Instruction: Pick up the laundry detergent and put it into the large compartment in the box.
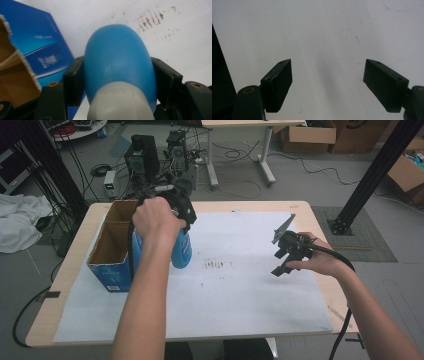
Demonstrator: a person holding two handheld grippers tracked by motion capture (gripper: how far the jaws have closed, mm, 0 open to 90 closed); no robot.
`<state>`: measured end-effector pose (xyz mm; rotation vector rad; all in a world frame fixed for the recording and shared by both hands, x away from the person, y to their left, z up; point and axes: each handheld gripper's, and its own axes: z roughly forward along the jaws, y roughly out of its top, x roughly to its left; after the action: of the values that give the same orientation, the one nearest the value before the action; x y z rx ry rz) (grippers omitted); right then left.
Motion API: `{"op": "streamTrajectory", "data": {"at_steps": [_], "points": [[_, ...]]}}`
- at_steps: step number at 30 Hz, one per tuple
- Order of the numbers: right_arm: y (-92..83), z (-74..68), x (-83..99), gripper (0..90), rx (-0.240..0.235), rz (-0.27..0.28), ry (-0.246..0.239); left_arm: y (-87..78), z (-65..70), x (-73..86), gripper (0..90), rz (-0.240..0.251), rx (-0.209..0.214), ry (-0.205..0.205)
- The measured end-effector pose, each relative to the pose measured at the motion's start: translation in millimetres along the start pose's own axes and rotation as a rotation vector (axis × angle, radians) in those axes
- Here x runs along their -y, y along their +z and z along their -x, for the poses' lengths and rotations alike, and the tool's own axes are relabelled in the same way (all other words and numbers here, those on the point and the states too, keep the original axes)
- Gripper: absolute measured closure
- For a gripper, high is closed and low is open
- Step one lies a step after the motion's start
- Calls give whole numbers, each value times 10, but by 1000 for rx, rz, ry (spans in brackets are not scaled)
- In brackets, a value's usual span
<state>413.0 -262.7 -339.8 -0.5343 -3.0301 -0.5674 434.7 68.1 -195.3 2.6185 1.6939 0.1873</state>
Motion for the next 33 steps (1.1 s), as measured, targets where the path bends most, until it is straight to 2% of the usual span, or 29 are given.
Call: {"op": "streamTrajectory", "data": {"at_steps": [1, 3, 4, 5, 6, 9, 12, 13, 14, 15, 16, 19, 22, 24, 25, 28, 33], "points": [[-9, -7, -3, 232, 1, -10, 13, -54, -36, 14, 366, 7, 3, -5], [-6, 8, -9, 232, 3, -4, 5, -108, -74, 30, 367, 14, 4, -12], [-11, 10, -12, 232, 4, -6, 9, -208, -149, 58, 367, 25, 6, -20], [-11, 15, -15, 232, 3, -5, 7, -208, -149, 58, 367, 25, 6, -20], [-14, 14, -21, 232, 4, -10, 16, -347, -253, 104, 368, 37, 4, -31], [-16, 20, -35, 233, 5, -8, 17, -434, -326, 138, 369, 46, 3, -37], [-11, 22, -66, 233, 6, -14, 21, -617, -509, 223, 370, 66, 3, -62], [-11, 22, -66, 233, 6, -14, 21, -617, -509, 223, 370, 66, 3, -62], [-12, 24, -80, 233, 7, -14, 20, -686, -591, 260, 371, 71, -1, -74], [-11, 26, -84, 233, 7, -13, 20, -686, -591, 260, 371, 71, -1, -74], [-12, 30, -91, 234, 6, -15, 19, -767, -700, 306, 371, 78, -13, -91], [-11, 35, -98, 234, 9, -20, 28, -857, -853, 372, 372, 85, -26, -133], [-19, 47, -98, 235, 10, -18, 37, -920, -1006, 435, 372, 75, -43, -157], [-23, 60, -94, 235, 10, -16, 37, -954, -1130, 492, 372, 77, -52, -187], [-23, 60, -94, 235, 10, -16, 37, -954, -1130, 492, 372, 77, -52, -187], [-32, 77, -81, 235, 11, -18, 49, -946, -1308, 579, 373, 75, -60, -237], [-60, 87, -68, 236, 16, -23, 60, -896, -1460, 677, 373, 62, -77, -277]]}}
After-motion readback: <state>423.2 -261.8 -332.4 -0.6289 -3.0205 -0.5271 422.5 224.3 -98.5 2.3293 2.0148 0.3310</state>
